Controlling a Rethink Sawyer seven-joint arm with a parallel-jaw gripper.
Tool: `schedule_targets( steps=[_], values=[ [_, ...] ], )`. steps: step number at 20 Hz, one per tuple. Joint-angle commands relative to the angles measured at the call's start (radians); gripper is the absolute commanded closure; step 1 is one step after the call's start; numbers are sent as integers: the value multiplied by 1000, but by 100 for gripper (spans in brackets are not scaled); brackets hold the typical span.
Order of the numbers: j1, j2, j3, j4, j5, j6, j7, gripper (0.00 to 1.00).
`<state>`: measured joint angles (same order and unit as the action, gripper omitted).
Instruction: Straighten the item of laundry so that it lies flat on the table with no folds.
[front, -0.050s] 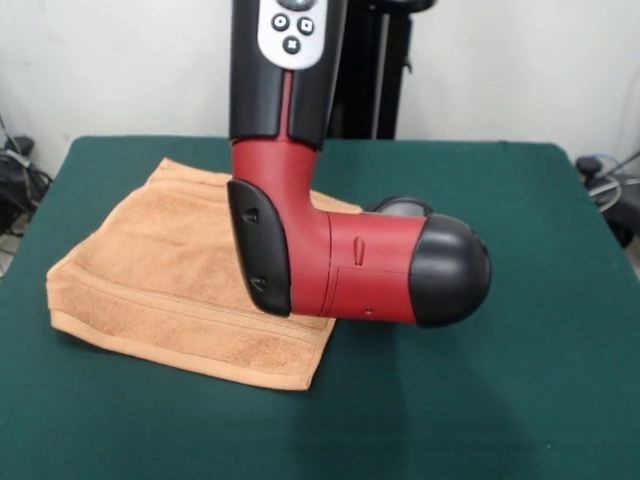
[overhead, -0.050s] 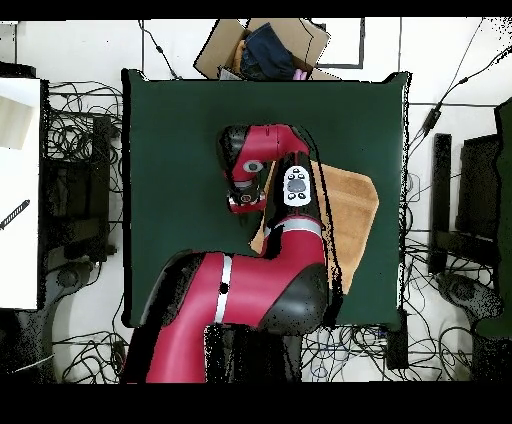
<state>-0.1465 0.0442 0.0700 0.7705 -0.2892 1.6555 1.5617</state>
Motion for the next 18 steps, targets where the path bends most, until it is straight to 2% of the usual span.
schedule_targets(
  steps=[1,7,10,11,14,15,18],
  values=[
    [1,19,-8,-8,34,50,229,0],
    [21,-77,-19,143,42,-38,217,0],
    [37,-42,-16,101,35,-25,218,0],
    [39,-68,-19,139,43,-45,224,0],
    [43,-86,-18,161,42,-61,212,0],
    [46,-63,-14,135,36,-55,209,0],
    [45,-71,-15,159,38,-67,208,0]
  ],
)
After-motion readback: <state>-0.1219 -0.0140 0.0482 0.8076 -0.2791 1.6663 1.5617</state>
